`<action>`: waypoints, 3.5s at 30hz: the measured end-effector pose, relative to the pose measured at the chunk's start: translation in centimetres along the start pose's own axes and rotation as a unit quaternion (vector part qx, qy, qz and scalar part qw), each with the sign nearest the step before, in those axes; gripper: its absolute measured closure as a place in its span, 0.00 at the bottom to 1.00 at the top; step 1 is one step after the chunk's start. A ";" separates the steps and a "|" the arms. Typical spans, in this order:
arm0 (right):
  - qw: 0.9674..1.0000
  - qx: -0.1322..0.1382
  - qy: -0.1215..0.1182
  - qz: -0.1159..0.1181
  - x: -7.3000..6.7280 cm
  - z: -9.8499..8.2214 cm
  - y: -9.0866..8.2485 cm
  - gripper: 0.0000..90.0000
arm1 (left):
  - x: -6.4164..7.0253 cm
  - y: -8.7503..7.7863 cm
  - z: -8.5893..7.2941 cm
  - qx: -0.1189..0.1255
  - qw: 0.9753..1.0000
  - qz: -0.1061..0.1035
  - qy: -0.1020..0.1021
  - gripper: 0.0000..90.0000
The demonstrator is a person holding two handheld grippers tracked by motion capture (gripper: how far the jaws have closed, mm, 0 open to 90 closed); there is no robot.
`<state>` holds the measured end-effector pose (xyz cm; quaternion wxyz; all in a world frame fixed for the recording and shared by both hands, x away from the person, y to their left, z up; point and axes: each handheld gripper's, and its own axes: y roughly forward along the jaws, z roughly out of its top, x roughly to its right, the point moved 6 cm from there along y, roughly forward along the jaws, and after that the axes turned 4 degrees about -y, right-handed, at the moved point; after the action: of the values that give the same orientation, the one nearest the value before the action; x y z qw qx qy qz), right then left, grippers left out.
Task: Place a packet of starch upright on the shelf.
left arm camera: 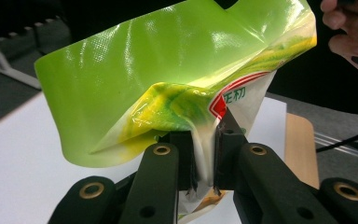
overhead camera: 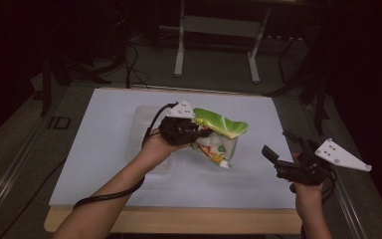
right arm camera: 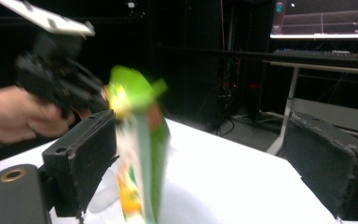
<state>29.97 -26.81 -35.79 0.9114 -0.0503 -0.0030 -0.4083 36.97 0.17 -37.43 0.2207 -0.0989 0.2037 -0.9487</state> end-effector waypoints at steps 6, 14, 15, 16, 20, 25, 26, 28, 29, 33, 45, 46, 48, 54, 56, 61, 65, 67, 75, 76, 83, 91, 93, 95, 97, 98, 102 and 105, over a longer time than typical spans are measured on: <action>0.999 -0.044 -0.015 -0.011 0.7 -2.1 -0.4 0.14 | -0.9 -3.5 0.7 0.017 0.999 0.038 -0.009 0.91; 0.997 -0.067 -0.023 -0.028 1.2 -3.4 -0.6 0.15 | -1.9 -8.2 0.4 0.034 0.996 0.083 -0.016 0.91; 0.997 -0.071 -0.027 -0.029 1.1 -3.6 -0.5 0.15 | -2.0 -8.7 0.2 0.033 0.995 0.089 -0.019 0.91; 0.996 -0.075 -0.031 -0.029 1.1 -3.9 -0.5 0.15 | -2.1 -9.1 -0.1 0.034 0.995 0.094 -0.022 0.91; 0.996 -0.075 -0.033 -0.024 0.8 -4.7 -0.4 0.15 | -2.7 -10.5 -1.1 0.033 0.992 0.119 -0.032 0.91; 0.996 -0.078 -0.034 -0.024 0.7 -5.6 -0.3 0.15 | -3.1 -11.7 -2.8 0.029 0.986 0.156 -0.044 0.91; 0.996 -0.081 -0.032 -0.024 0.7 -5.8 -0.3 0.15 | -3.2 -12.0 -3.2 0.031 0.985 0.160 -0.049 0.91; 0.996 -0.085 -0.030 -0.023 0.7 -6.1 -0.2 0.15 | -3.3 -12.3 -4.0 0.039 0.984 0.165 -0.061 0.91; 0.996 -0.085 -0.030 -0.023 0.7 -6.3 -0.2 0.15 | -3.5 -12.5 -4.4 0.041 0.983 0.167 -0.069 0.91; 0.996 -0.088 -0.028 -0.021 0.7 -6.8 -0.2 0.15 | -3.7 -12.7 -6.3 0.062 0.979 0.172 -0.087 0.91; 0.995 -0.093 -0.016 -0.018 0.8 -7.9 -0.1 0.15 | -3.8 -11.5 -10.8 0.059 0.973 0.190 -0.118 0.91; 0.995 -0.095 -0.016 -0.018 0.8 -8.1 0.0 0.15 | -3.9 -11.3 -11.2 0.058 0.972 0.192 -0.120 0.91; 0.995 -0.101 -0.016 -0.018 0.8 -8.4 0.1 0.15 | -3.8 -10.9 -11.8 0.050 0.972 0.196 -0.122 0.91; 0.995 -0.099 -0.015 -0.014 0.7 -8.5 0.2 0.15 | -3.7 -10.2 -13.2 0.042 0.969 0.219 -0.104 0.91; 0.995 -0.098 -0.013 -0.015 0.7 -8.5 0.2 0.15 | -3.9 -10.3 -13.6 0.041 0.967 0.228 -0.104 0.91; 0.995 -0.100 -0.010 -0.011 0.6 -8.7 0.3 0.15 | -4.3 -10.4 -14.8 0.031 0.967 0.229 -0.106 0.91; 0.995 -0.100 -0.009 -0.007 0.5 -8.8 0.5 0.15 | -4.3 -9.6 -15.8 0.017 0.969 0.223 -0.104 0.91; 0.995 -0.101 -0.009 -0.007 0.5 -8.9 0.5 0.15 | -4.1 -8.5 -16.7 0.004 0.969 0.228 -0.090 0.91; 0.994 -0.109 -0.007 0.004 0.0 -9.3 0.9 0.15 | -4.4 -8.0 -17.0 0.010 0.970 0.227 -0.087 0.89; 0.994 -0.108 -0.007 0.005 0.0 -9.3 0.9 0.15 | -4.4 -8.0 -17.0 0.009 0.971 0.225 -0.085 0.89; 0.994 -0.106 -0.008 0.004 0.1 -9.2 0.8 0.15 | -4.5 -8.1 -17.0 0.014 0.971 0.219 -0.090 0.87; 0.994 -0.109 -0.007 0.009 -0.2 -9.6 1.1 0.15 | -4.2 -8.3 -16.8 0.022 0.974 0.209 -0.087 0.61; 0.994 -0.111 -0.008 0.011 -0.3 -9.7 1.2 0.15 | -4.1 -8.3 -16.7 0.022 0.972 0.215 -0.092 0.48; 0.994 -0.113 -0.007 0.012 -0.4 -9.8 1.3 0.15 | -4.0 -8.2 -16.5 0.019 0.972 0.213 -0.098 0.36; 0.993 -0.116 -0.007 0.014 -0.5 -9.9 1.4 0.15 | -3.9 -8.2 -16.4 0.017 0.970 0.218 -0.101 0.22; 0.993 -0.116 -0.009 0.015 -0.5 -9.9 1.5 0.15 | -3.8 -8.2 -16.4 0.014 0.970 0.219 -0.100 0.13; 0.993 -0.117 -0.009 0.017 -0.6 -10.0 1.6 0.15 | -3.8 -8.5 -16.3 0.027 0.969 0.223 -0.106 0.01; 0.993 -0.118 -0.009 0.021 -0.7 -10.1 1.6 0.15 | -4.1 -9.5 -16.4 0.058 0.964 0.232 -0.117 0.00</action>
<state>30.36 -26.18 -45.97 0.9074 -0.1616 0.0381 -0.3861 32.43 15.46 -48.41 0.4620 -0.1461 0.1386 -0.8637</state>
